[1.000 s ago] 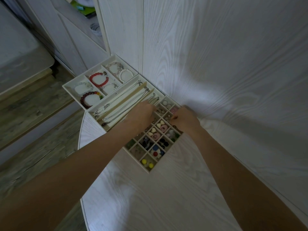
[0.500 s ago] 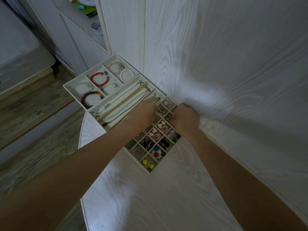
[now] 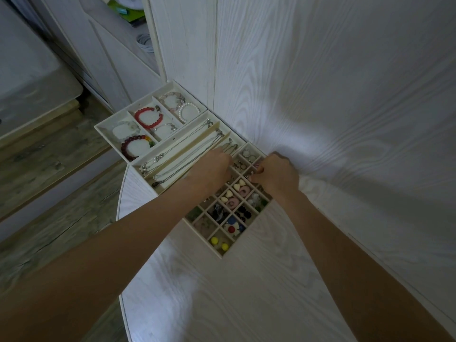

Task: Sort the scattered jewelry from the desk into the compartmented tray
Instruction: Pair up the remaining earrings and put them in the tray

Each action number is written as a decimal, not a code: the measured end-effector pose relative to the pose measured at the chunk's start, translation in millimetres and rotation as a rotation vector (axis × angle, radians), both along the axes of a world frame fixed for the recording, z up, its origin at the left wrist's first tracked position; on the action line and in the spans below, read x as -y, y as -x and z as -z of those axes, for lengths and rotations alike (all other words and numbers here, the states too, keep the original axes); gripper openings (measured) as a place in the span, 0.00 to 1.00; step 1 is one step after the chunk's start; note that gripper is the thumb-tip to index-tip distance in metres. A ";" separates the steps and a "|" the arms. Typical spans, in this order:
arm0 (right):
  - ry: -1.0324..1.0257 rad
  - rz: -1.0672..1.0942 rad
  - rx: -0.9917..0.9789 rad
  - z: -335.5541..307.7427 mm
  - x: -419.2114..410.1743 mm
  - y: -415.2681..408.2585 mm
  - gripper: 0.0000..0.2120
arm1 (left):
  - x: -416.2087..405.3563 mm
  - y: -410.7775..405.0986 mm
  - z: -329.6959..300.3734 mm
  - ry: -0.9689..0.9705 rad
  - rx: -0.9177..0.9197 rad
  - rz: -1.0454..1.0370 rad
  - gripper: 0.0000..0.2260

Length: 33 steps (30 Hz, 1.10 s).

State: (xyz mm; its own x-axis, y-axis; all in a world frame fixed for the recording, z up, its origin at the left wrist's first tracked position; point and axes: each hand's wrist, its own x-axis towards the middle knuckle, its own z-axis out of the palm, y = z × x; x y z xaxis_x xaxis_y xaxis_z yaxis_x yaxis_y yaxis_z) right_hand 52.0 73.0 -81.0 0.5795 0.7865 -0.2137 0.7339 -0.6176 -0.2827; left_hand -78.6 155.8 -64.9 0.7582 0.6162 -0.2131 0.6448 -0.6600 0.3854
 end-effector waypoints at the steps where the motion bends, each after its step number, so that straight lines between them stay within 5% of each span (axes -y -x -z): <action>1: 0.010 -0.002 0.003 0.2 -0.7 0.3 0.10 | -0.1 0.2 -0.1 -0.001 0.002 0.000 0.13; 6: 0.008 -0.005 0.039 -1.5 0.6 3.0 0.17 | 0.1 -0.1 0.9 -0.004 0.007 -0.010 0.13; 24: 0.284 -0.033 -0.224 -12.8 -15.1 -9.4 0.14 | -1.7 -2.2 3.0 -0.005 0.020 0.000 0.12; 33: 0.245 0.042 -0.315 -10.6 -12.7 -10.7 0.15 | -1.6 -2.5 3.1 -0.014 0.028 0.008 0.12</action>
